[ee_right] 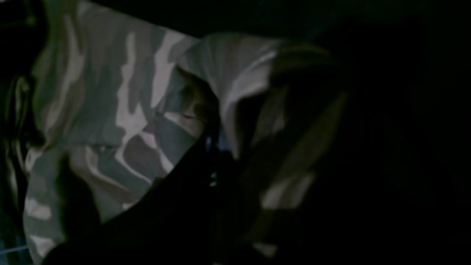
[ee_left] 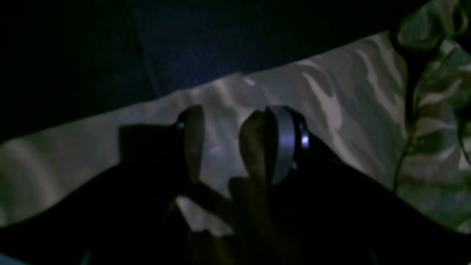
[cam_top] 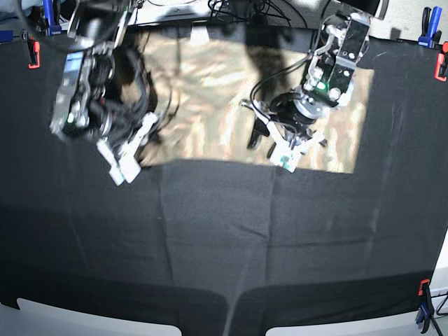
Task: Layout the t-shirt on the table in an organized manner, then fold the t-shirt properly
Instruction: 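Grasp the other end with the right gripper and drag the strip toward it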
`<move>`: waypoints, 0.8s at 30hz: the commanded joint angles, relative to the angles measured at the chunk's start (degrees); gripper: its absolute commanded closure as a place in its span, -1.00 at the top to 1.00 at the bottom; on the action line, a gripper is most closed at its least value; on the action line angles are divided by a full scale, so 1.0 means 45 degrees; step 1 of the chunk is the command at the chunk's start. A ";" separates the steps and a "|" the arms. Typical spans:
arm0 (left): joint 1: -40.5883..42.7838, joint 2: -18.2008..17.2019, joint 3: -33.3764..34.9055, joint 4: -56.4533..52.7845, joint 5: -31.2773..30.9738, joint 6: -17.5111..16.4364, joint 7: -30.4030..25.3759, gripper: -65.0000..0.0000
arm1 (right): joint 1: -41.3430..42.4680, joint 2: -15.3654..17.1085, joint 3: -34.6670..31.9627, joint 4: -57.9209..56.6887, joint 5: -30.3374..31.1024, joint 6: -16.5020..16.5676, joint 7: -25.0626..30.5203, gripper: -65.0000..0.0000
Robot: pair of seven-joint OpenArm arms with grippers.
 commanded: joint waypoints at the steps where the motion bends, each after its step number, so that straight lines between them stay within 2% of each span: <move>1: -0.0151 0.0034 0.0019 0.0486 -0.0097 -0.0044 -0.0296 -0.25 | 0.0384 0.0427 0.0194 0.0170 -0.0350 -0.0155 0.0034 -1.00; 6: -0.0146 0.0029 0.0019 0.1778 -0.0102 -0.0044 0.0486 -0.25 | 0.1195 0.1695 0.0359 0.0170 -0.0699 -0.0539 0.0044 -1.00; 12: -0.0141 0.0034 0.0019 0.3002 -0.0107 -0.0044 0.2079 -0.25 | 0.2385 0.3696 0.0355 0.0170 -0.0903 -0.1350 0.0039 -1.00; 16: -0.0121 0.0034 0.0019 0.3084 -0.0126 -0.0044 0.3390 -0.25 | 0.3376 0.4629 0.0355 0.0165 -0.0947 -0.1831 0.0039 -1.00; 18: -0.0058 0.0029 0.0019 0.3084 -0.0461 -0.0044 0.3793 -0.25 | 0.3755 0.4784 0.0355 0.0165 -0.1268 -0.2055 0.0034 -1.00; 20: 0.0073 0.0034 0.0019 0.3084 -0.1127 -0.0044 0.3871 -0.25 | 0.3988 0.4731 0.0355 0.0165 -0.1603 -0.2584 0.0034 -1.00; 24: 0.0408 0.0034 0.0019 0.3079 -0.2127 -0.0146 0.3347 -0.25 | 0.4216 0.4119 0.0335 0.0170 -0.1574 -0.3279 0.0034 -1.00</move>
